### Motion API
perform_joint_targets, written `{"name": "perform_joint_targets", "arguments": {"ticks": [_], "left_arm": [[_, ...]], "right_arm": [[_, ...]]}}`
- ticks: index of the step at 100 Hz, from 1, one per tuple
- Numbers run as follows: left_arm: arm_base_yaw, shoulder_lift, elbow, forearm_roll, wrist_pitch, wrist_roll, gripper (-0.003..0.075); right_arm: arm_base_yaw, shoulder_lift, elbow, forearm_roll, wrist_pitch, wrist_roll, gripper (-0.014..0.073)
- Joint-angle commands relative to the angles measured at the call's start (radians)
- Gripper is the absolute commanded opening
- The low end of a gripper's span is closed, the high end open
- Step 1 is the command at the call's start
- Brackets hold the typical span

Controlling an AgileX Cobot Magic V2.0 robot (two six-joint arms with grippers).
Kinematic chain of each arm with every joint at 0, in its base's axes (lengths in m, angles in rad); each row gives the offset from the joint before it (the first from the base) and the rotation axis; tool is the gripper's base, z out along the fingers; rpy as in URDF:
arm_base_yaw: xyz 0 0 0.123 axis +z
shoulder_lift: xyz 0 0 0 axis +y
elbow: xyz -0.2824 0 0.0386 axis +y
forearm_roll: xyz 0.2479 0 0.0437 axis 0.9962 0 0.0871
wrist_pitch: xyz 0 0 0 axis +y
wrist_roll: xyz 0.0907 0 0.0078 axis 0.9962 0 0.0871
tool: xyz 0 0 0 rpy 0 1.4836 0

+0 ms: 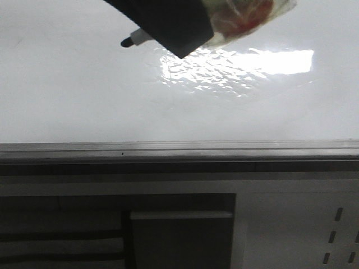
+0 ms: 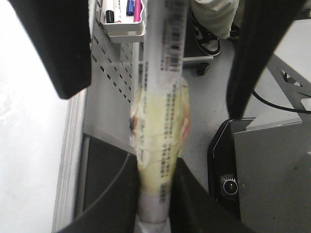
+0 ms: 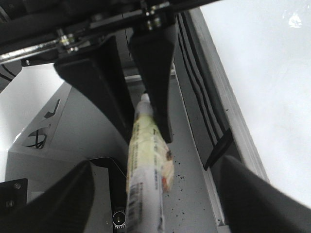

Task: Write number 4 on whiteboard

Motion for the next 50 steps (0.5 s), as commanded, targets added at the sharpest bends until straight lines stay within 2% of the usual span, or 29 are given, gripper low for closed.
{"name": "perform_joint_targets", "arguments": {"ticks": [1,27,50], "left_arm": [[-0.009,-0.022,-0.034,-0.024,-0.041,0.002,-0.0020],[-0.009,-0.022,-0.034,-0.024,-0.041,0.002,-0.0020],[-0.009,-0.022,-0.034,-0.024,-0.041,0.002,-0.0014]], "right_arm": [[0.004,-0.010,-0.034,0.056,-0.014,-0.013,0.0373],[0.004,-0.010,-0.034,0.056,0.012,-0.013,0.0158],[0.004,-0.010,-0.034,0.056,0.025,-0.013,0.0052]]}}
